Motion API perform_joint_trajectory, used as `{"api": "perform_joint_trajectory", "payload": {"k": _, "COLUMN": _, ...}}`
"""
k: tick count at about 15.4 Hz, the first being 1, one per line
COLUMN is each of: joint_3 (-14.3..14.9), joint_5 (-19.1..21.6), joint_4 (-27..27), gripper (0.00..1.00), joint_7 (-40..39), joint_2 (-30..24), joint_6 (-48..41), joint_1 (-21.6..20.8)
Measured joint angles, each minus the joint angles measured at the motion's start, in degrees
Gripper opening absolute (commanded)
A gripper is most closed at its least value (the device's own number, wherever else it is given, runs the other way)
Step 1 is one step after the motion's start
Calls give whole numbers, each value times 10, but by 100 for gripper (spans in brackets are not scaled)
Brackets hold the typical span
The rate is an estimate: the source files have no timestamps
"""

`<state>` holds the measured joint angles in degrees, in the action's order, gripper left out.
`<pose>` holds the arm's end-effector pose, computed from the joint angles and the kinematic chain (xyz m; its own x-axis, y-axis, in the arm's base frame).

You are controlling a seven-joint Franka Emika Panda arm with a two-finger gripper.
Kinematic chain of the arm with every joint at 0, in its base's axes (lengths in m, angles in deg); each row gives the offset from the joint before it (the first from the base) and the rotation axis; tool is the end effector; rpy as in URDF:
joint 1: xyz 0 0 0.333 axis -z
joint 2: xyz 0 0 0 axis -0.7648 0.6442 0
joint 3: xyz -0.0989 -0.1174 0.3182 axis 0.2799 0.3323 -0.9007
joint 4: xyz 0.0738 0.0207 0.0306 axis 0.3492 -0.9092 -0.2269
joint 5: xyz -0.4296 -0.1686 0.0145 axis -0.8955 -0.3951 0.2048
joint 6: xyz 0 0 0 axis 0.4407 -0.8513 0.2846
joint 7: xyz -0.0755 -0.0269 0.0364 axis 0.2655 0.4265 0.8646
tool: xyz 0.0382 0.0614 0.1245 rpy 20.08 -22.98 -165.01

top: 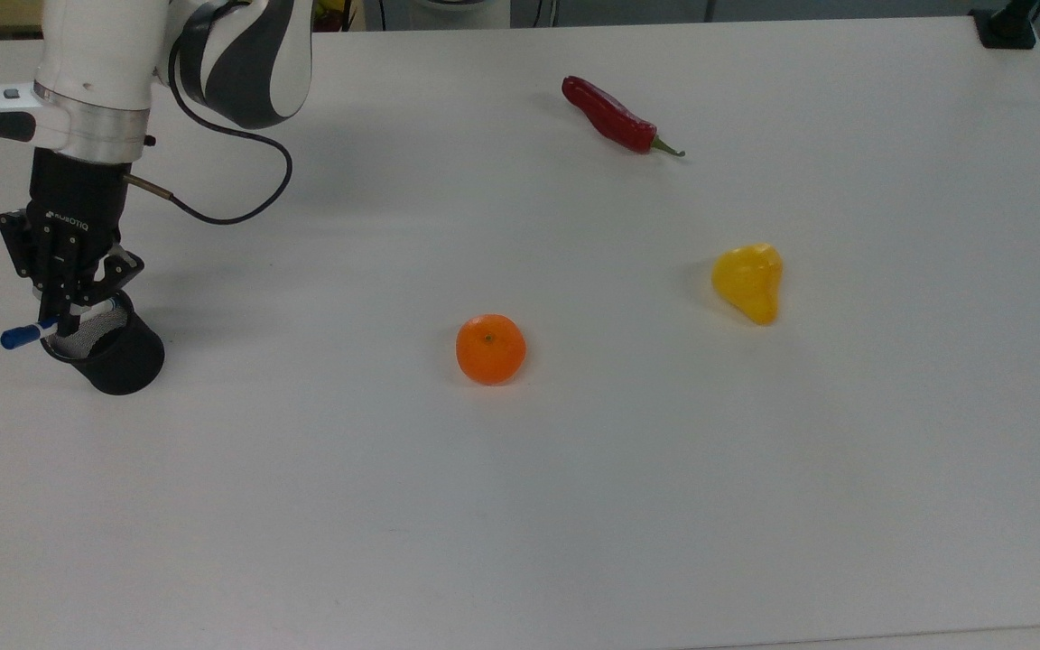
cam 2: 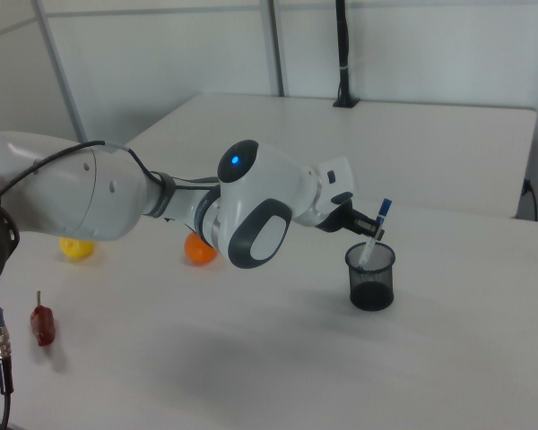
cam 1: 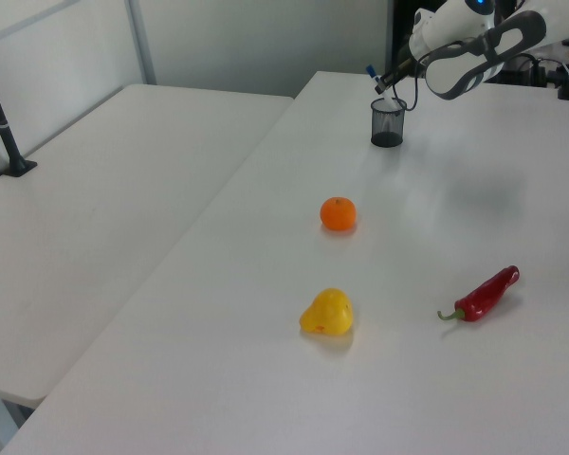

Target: Place marker

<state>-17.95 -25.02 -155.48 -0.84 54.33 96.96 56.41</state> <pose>0.7689 -0.2608 0.3560 0.6864 -0.1432 0.7130 -0.3072 -0.9458 0.1058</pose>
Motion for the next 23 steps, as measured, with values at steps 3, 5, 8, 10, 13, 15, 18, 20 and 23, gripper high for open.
{"api": "perform_joint_trajectory", "payload": {"k": 3, "joint_3": 0, "joint_5": 0, "joint_4": 0, "gripper": 76, "joint_7": 0, "joint_2": 0, "joint_6": 0, "joint_1": 0}}
{"api": "perform_joint_trajectory", "payload": {"k": 5, "joint_3": 0, "joint_5": 0, "joint_4": 0, "gripper": 92, "joint_7": 0, "joint_2": 0, "joint_6": 0, "joint_1": 0}}
{"api": "perform_joint_trajectory", "payload": {"k": 8, "joint_3": 0, "joint_5": 0, "joint_4": 0, "gripper": 100, "joint_7": 0, "joint_2": 0, "joint_6": 0, "joint_1": 0}}
{"api": "perform_joint_trajectory", "payload": {"k": 10, "joint_3": 0, "joint_5": 0, "joint_4": 0, "gripper": 100, "joint_7": 0, "joint_2": 0, "joint_6": 0, "joint_1": 0}}
{"api": "perform_joint_trajectory", "payload": {"k": 13, "joint_3": 0, "joint_5": 0, "joint_4": 1, "gripper": 100, "joint_7": 0, "joint_2": 0, "joint_6": 0, "joint_1": 0}}
{"api": "perform_joint_trajectory", "payload": {"k": 15, "joint_3": 0, "joint_5": 0, "joint_4": 2, "gripper": 100, "joint_7": 0, "joint_2": -2, "joint_6": 0, "joint_1": 1}}
{"api": "perform_joint_trajectory", "payload": {"k": 18, "joint_3": 1, "joint_5": 0, "joint_4": 3, "gripper": 100, "joint_7": 0, "joint_2": -22, "joint_6": -5, "joint_1": 2}}
{"api": "perform_joint_trajectory", "payload": {"k": 20, "joint_3": 1, "joint_5": 0, "joint_4": 4, "gripper": 100, "joint_7": 0, "joint_2": -51, "joint_6": -46, "joint_1": 3}}
{"api": "perform_joint_trajectory", "payload": {"k": 23, "joint_3": 2, "joint_5": 0, "joint_4": 8, "gripper": 100, "joint_7": 0, "joint_2": -121, "joint_6": -171, "joint_1": 6}}
